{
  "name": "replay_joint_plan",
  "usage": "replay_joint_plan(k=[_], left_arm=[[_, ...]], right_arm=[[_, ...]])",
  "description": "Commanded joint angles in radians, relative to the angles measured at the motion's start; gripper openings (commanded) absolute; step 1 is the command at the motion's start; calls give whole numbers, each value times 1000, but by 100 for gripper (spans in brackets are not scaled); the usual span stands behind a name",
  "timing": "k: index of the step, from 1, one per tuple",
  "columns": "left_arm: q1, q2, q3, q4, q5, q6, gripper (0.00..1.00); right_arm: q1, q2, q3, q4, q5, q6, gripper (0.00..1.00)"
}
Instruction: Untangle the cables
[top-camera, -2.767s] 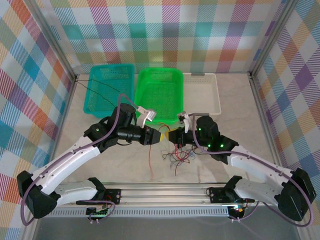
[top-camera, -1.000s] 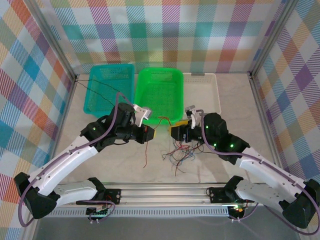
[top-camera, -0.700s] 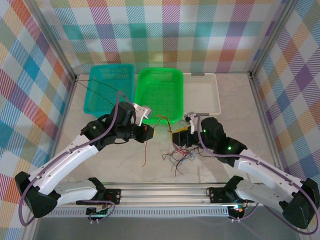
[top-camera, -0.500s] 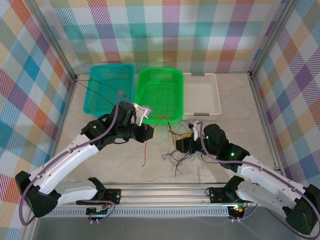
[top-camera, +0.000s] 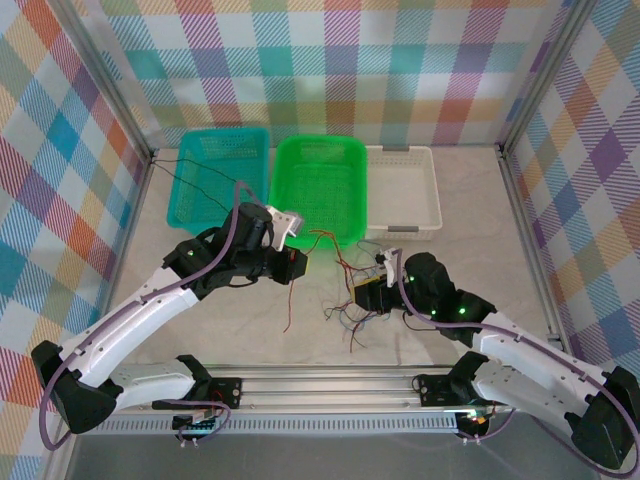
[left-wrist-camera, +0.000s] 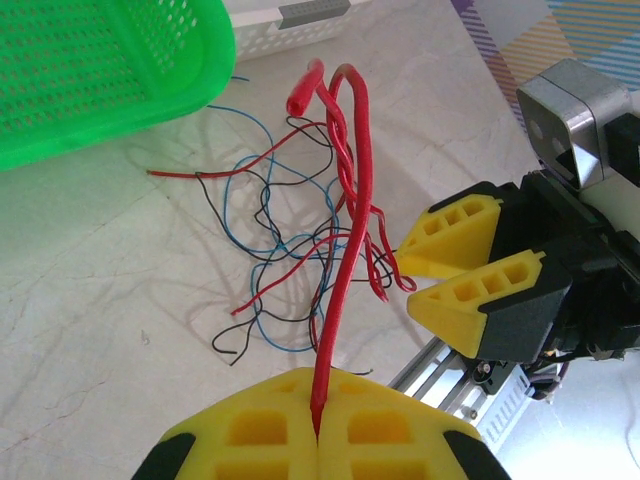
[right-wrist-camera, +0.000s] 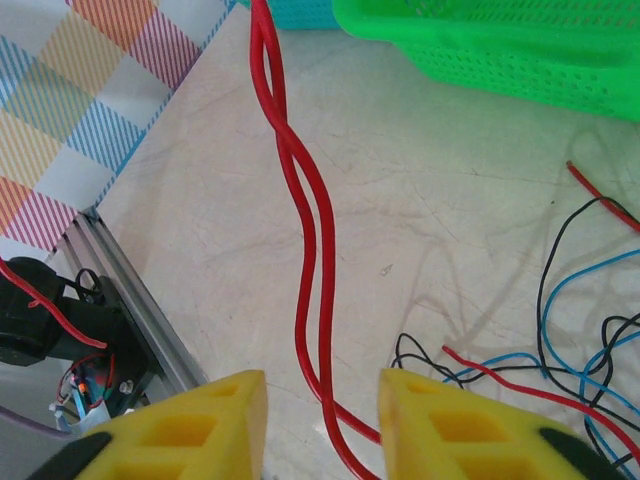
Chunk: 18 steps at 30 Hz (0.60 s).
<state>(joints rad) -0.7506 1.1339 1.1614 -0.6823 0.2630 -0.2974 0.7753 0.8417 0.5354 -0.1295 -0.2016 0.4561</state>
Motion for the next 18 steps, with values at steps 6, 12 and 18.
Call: replay_joint_plan(k=[6,12,18], left_arm=[[-7,-31,27,-27,-17,17,0],[-7,-51,37,-48,-28,27,0],[-6,-66,22,-75,-49,42,0]], right_arm=[[-3,9,-11,1,9,1,20],[-3,-10,-5,-47,74,-3,0],[-3,-84,-5,-128,237,22,0]])
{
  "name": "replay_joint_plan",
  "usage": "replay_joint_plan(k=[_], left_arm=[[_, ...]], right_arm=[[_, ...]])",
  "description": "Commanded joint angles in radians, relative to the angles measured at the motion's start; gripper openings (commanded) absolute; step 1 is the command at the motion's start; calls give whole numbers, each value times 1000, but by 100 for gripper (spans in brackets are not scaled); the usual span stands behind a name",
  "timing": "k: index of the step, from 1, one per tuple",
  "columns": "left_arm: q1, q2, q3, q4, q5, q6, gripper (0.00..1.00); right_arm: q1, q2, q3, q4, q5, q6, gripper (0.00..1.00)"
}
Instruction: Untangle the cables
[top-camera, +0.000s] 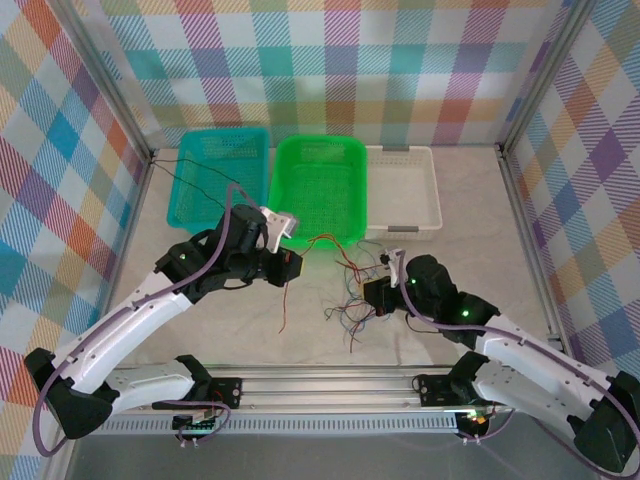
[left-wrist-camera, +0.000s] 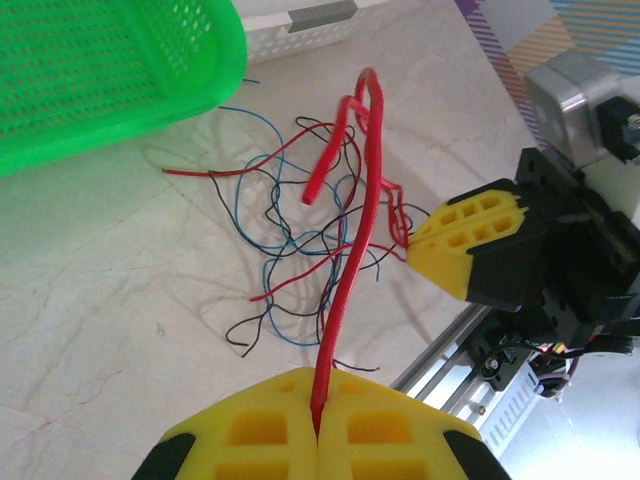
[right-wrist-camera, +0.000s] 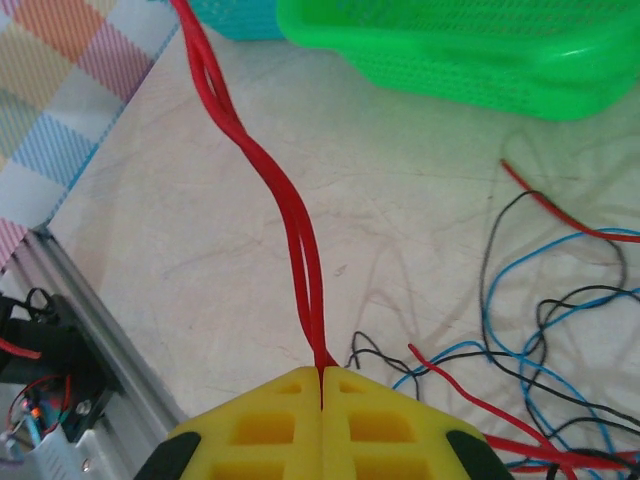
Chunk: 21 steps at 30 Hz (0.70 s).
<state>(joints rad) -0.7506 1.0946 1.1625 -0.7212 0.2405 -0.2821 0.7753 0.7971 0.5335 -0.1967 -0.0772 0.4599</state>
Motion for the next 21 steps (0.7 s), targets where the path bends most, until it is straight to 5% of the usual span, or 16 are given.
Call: replay_joint_plan(k=[1,7,21], left_arm=[[-6,-31,18,-42,-38,29,0],[1,-52,28,-99,-139,43,0],[76,-172,91,-169,-324,40,0]], right_arm=[[-4,-62,-10,-71,141,25,0],[-8,-152,-27,-164,281,68,0],[-145,-239,-29,-379,389,215,0]])
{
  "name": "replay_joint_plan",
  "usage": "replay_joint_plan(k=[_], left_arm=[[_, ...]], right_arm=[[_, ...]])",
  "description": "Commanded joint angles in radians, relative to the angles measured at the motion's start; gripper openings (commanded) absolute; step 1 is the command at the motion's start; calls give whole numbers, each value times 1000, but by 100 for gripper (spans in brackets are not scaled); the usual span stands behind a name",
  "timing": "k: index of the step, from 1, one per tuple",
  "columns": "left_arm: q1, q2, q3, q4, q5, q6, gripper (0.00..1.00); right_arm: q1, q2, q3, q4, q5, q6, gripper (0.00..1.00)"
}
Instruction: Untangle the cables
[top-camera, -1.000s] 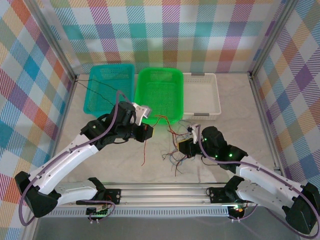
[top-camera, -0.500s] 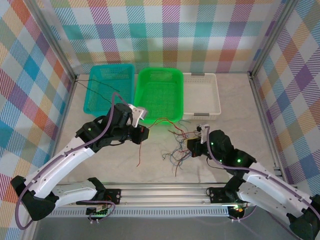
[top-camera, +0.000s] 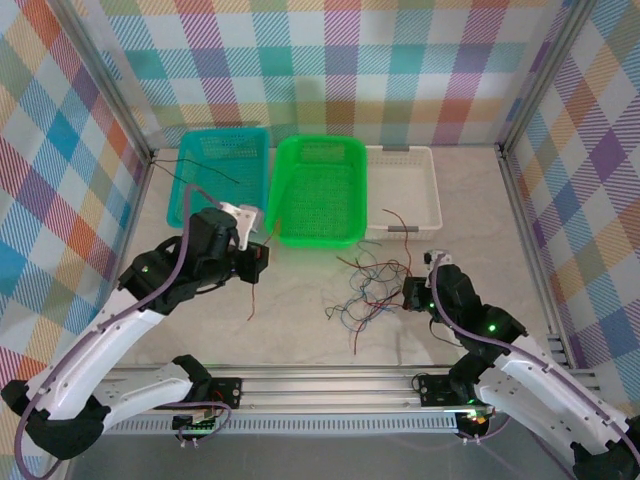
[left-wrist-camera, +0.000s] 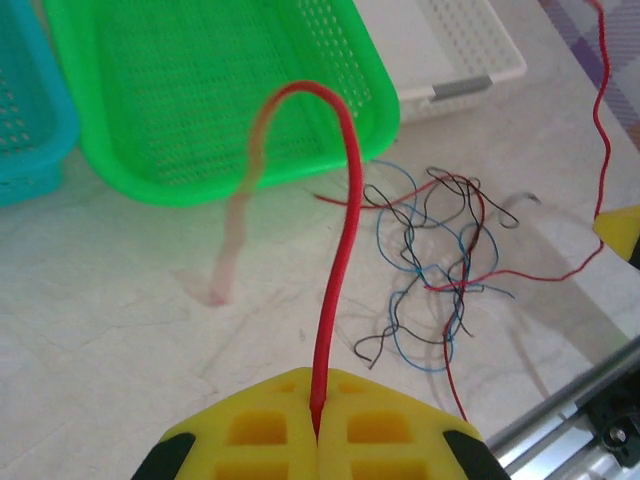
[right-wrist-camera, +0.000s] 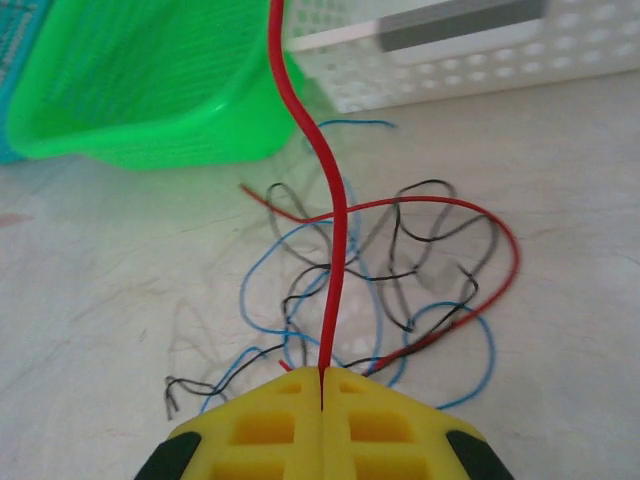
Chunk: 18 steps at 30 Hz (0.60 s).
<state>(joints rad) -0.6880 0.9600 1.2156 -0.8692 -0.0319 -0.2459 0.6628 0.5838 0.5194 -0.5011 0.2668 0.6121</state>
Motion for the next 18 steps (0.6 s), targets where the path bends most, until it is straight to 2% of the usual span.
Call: replay_joint_plan(k=[1,4,9,18], left_arm=[[16,-53,41,-15,-50,4,0],[20,-73,53,4,-12,5,0],[19,-69,62,69,30,5,0],[32,110,197,189,15,32,0]], right_arm=[[-54,-33,-20,-86,35,79,0],[-100,-39,-40,-74,-28,91,0],[-104,-68,-56,-28,-74,96,0],[-104,-153,55,0,-134,35,0]])
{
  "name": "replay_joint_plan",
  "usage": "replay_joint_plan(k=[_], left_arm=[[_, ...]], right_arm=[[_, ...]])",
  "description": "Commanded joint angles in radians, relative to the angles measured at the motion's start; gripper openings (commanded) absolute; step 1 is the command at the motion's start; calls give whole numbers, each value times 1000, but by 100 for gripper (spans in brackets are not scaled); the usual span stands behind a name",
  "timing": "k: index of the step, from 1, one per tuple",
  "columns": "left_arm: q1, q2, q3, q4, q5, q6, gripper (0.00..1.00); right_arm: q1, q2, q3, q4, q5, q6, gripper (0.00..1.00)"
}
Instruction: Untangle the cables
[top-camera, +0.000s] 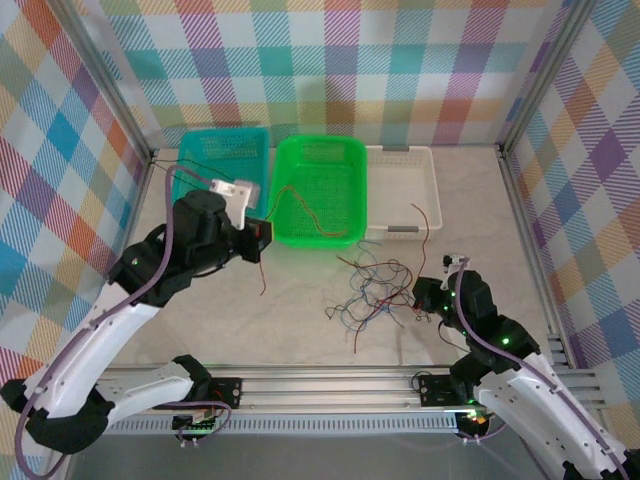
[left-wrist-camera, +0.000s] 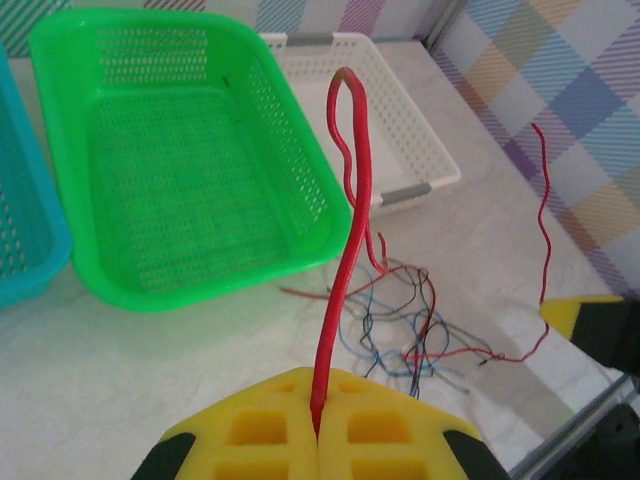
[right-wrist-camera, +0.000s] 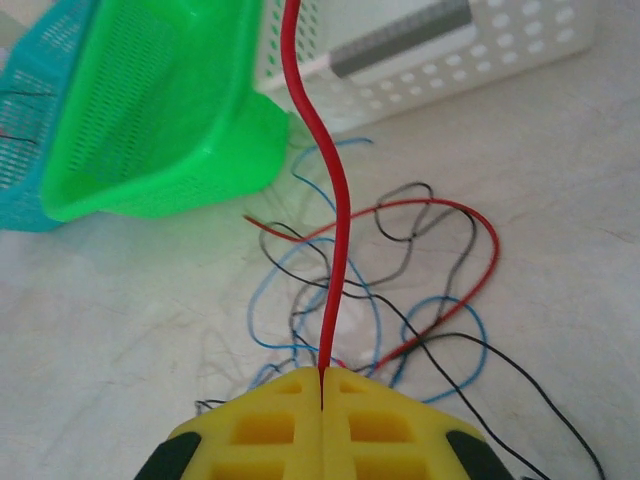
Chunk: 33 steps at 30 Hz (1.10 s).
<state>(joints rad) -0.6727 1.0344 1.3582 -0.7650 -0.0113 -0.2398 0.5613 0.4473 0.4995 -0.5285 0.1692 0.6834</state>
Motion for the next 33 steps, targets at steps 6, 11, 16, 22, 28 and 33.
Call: replay_joint_plan(k=[6,11,16,22,28,33], left_arm=[[99,206,147,175,11,16,0],[186,344,192,272,52,-34,0],[234,491,262,343,41,-61,0],[247,658,345,392,4,-70,0],[246,790,366,412,-33,-82,0],[246,860,349,438,-35,-118,0]], right_arm=[[-3,14,241,-25,-59,-70,0],[-3,34,346,-42,-106,-77,0],[-3,45,412,-44,-156,-75,0],[-3,54,427,-12,-256,-67,0],[-3,48,444,-18,-302,-67,0],[-3,42,465,-25,-329,-68,0]])
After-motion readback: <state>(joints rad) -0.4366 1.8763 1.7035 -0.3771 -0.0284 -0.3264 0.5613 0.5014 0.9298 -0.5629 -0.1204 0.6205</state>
